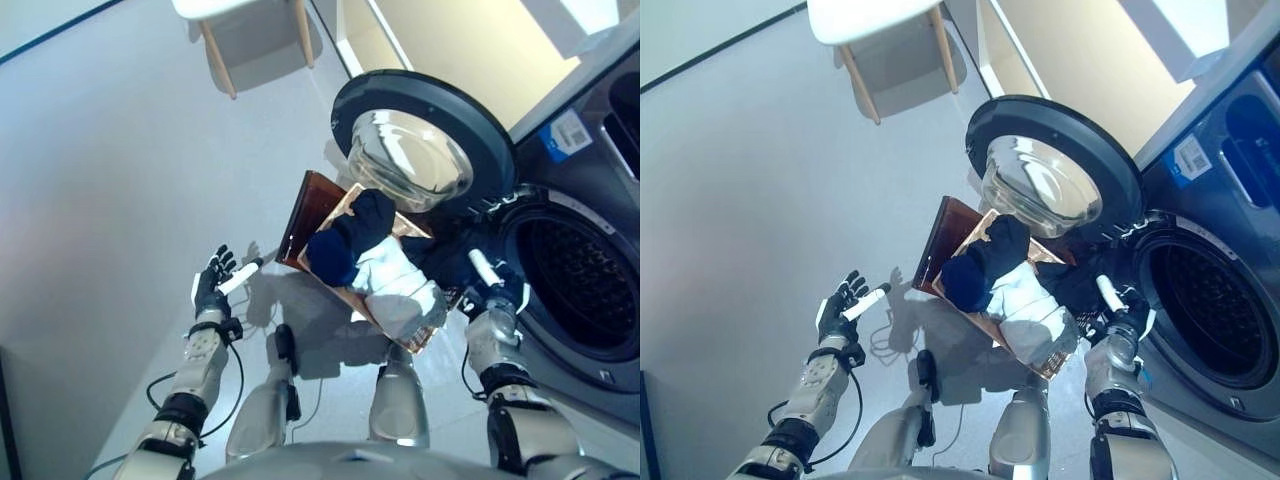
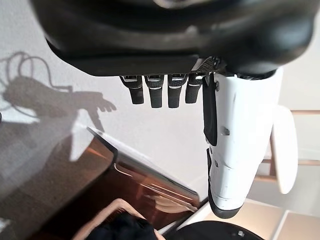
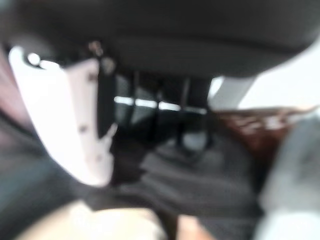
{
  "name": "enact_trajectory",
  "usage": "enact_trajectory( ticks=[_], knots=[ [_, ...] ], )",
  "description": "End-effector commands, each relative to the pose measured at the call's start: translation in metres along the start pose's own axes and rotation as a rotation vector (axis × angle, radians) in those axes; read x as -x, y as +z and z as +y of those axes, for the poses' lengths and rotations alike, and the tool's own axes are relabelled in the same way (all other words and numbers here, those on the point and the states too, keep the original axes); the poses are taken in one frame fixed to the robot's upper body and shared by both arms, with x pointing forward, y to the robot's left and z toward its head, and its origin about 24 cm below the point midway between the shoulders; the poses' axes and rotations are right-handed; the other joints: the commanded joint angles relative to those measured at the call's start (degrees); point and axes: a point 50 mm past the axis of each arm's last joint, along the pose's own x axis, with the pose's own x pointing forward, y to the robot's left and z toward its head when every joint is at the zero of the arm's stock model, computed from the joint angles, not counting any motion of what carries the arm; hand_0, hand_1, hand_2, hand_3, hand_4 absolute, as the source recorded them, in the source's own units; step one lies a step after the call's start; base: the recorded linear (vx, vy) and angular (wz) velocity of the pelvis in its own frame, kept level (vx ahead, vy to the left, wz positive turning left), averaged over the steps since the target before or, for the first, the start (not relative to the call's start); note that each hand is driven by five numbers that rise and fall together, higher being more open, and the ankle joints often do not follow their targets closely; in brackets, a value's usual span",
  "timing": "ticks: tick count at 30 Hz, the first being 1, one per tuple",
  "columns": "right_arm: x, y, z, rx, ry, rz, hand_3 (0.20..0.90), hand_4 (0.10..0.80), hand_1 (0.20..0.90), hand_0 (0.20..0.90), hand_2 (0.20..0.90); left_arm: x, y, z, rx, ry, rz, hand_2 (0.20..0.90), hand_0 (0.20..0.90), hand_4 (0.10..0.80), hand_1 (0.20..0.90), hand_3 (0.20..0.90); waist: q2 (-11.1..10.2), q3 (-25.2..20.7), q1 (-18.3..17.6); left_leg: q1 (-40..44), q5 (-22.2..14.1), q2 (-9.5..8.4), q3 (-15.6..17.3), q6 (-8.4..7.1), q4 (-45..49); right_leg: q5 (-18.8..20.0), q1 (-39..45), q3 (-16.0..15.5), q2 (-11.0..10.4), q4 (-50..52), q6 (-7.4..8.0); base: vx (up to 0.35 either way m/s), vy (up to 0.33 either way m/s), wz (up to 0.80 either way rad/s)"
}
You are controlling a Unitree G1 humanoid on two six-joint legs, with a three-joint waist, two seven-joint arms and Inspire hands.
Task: Pick up the clothes and place them into the washing machine
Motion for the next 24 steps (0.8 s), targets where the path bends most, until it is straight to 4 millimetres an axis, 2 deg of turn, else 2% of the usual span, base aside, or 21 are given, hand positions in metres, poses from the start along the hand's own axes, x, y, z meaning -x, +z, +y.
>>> enact_trajectory(
  ticks=[1,3,5,11,14,17,18,20,22,24],
  knots=[
    [-0.001,0.037,0.003,-0.223,0.018,-0.212,0.200,0.300,0.200,0.200,0.200,-0.007,0.025,0.007,0.041,0.037,-0.136,0.900,0.900,0.800,0.900,0.900,-1.58,-4.17,1.05,3.76,-4.72,2.47,0.15,-5.29,0.19,-1.54,-2.20,2.15,-3.84,6.56,1.94,0.027,0.010,-0.11],
    [0.000,0.035,-0.002,-0.195,0.014,-0.209,0.200,0.300,0.200,0.200,0.200,-0.006,0.024,0.007,0.040,0.037,-0.133,0.900,0.900,0.800,0.900,0.900,-1.49,-4.17,0.91,4.12,-4.79,2.48,0.24,-5.29,0.14,-1.62,-2.15,2.29,-3.86,6.77,1.93,0.016,0.003,-0.07],
    [0.001,0.032,-0.010,0.011,0.028,-0.204,0.200,0.300,0.200,0.200,0.200,-0.006,0.026,0.007,0.030,0.033,-0.146,0.900,0.900,0.800,0.900,0.900,-1.63,-4.01,0.54,4.20,-4.74,2.57,0.48,-5.34,0.07,-1.49,-2.32,2.47,-3.75,6.79,1.86,-0.001,-0.014,-0.07],
    [0.002,0.027,-0.017,0.007,-0.048,-0.201,0.200,0.300,0.200,0.200,0.200,-0.006,0.026,0.007,0.023,0.048,-0.152,0.900,0.900,0.800,0.900,0.900,-1.33,-3.89,0.25,4.44,-4.96,2.60,0.89,-5.26,-0.03,-1.41,-2.57,2.62,-3.59,6.69,1.96,0.011,-0.005,-0.04],
    [0.002,0.032,-0.019,-0.023,-0.076,-0.230,0.200,0.300,0.200,0.200,0.200,-0.006,0.026,0.007,0.029,0.054,-0.156,0.900,0.900,0.800,0.900,0.900,-1.05,-4.01,0.21,4.57,-5.09,2.61,0.94,-5.24,-0.05,-1.42,-2.44,2.56,-3.74,6.55,2.08,0.000,0.000,0.00],
    [0.001,0.045,-0.023,-0.134,-0.133,-0.289,0.200,0.300,0.200,0.200,0.200,-0.006,0.026,0.006,0.036,0.056,-0.156,0.900,0.900,0.800,0.900,0.900,-0.92,-4.30,0.11,4.78,-5.35,2.56,0.85,-5.24,-0.13,-1.50,-2.01,2.47,-3.80,6.25,2.26,0.041,-0.001,0.01],
    [0.001,0.054,-0.023,-0.148,-0.146,-0.330,0.200,0.300,0.200,0.200,0.200,-0.005,0.025,0.006,0.037,0.054,-0.159,0.900,0.900,0.800,0.900,0.900,-0.96,-4.62,0.06,5.05,-5.45,2.60,0.90,-5.24,-0.13,-1.50,-1.54,2.33,-3.83,6.11,2.32,0.059,-0.009,0.01],
    [0.000,0.059,-0.026,-0.144,-0.175,-0.347,0.200,0.300,0.200,0.200,0.200,-0.005,0.024,0.006,0.031,0.055,-0.152,0.900,0.900,0.800,0.900,0.900,-1.00,-4.88,0.09,5.31,-5.60,2.63,0.94,-5.23,-0.12,-1.59,-1.14,2.17,-3.79,6.03,2.34,0.044,-0.006,0.00],
    [-0.003,0.073,-0.026,-0.142,-0.181,-0.388,0.200,0.300,0.200,0.200,0.200,-0.005,0.022,0.006,0.030,0.058,-0.147,0.900,0.900,0.800,0.900,0.900,-1.24,-5.52,0.18,5.87,-5.80,2.72,0.85,-5.19,-0.08,-1.71,-0.39,2.09,-3.67,6.05,2.35,0.062,-0.018,0.02],
    [-0.007,0.096,-0.027,-0.120,-0.174,-0.455,0.200,0.300,0.200,0.200,0.200,-0.005,0.021,0.010,0.022,0.064,-0.137,0.900,0.900,0.800,0.900,0.900,-1.70,-6.38,0.35,6.93,-6.18,2.89,0.67,-5.22,-0.06,-2.08,0.81,1.87,-3.55,5.95,2.38,0.079,-0.028,0.04]
  ],
)
